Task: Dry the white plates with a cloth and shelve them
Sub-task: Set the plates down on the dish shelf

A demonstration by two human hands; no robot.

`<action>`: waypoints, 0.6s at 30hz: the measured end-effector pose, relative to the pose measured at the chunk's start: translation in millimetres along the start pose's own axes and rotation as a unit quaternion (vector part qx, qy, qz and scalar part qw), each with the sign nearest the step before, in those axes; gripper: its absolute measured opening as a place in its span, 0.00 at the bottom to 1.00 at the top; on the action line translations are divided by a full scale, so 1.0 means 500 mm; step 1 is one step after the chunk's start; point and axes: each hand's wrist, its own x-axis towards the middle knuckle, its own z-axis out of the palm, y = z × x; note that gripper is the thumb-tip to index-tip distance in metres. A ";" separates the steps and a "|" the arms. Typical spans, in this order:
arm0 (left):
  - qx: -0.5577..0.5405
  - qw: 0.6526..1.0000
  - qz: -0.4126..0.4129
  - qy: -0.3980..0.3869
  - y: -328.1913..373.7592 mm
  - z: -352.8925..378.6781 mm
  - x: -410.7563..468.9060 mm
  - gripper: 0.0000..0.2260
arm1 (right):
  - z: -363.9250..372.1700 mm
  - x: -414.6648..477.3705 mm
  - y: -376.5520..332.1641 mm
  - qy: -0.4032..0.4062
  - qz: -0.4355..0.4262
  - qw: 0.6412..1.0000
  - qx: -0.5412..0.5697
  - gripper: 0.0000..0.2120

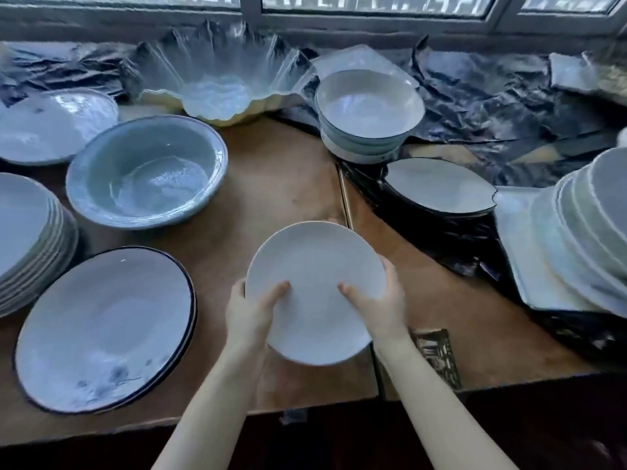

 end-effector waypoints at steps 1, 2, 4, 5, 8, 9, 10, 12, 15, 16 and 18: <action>0.003 1.000 -0.003 0.004 0.001 0.007 0.016 0.25 | 0.008 0.015 0.000 -0.005 0.007 1.000 0.002 0.34; 0.006 1.000 -0.005 0.008 0.001 0.013 0.029 0.23 | 0.015 0.027 -0.001 -0.009 0.014 1.000 0.002 0.35; 0.009 1.000 -0.005 0.020 -0.001 0.022 0.044 0.20 | 0.024 0.047 -0.002 -0.016 0.027 0.999 0.005 0.36; 0.006 1.000 -0.005 0.025 -0.002 0.026 0.049 0.19 | 0.028 0.055 0.000 -0.020 0.032 0.999 0.009 0.36; 0.008 0.999 -0.007 0.031 -0.005 0.030 0.052 0.20 | 0.031 0.064 0.006 -0.021 0.040 0.999 0.005 0.37; 0.007 0.999 -0.009 0.032 -0.006 0.030 0.051 0.21 | 0.029 0.063 0.007 -0.020 0.039 0.999 0.000 0.37; 0.006 0.999 -0.009 0.032 -0.008 0.031 0.050 0.22 | 0.028 0.063 0.008 -0.019 0.039 0.999 -0.003 0.37; 0.005 0.999 -0.013 0.033 -0.010 0.034 0.049 0.25 | 0.025 0.061 0.010 -0.020 0.042 0.999 -0.004 0.36; -0.002 1.000 -0.013 0.027 -0.013 0.035 0.050 0.25 | 0.024 0.058 0.012 -0.015 0.047 0.999 0.005 0.35; 0.000 1.000 -0.013 0.026 -0.015 0.034 0.052 0.25 | 0.024 0.057 0.014 -0.013 0.049 0.999 0.009 0.35; 0.002 1.000 -0.018 0.024 -0.016 0.032 0.056 0.24 | 0.027 0.056 0.015 -0.012 0.048 0.999 0.014 0.34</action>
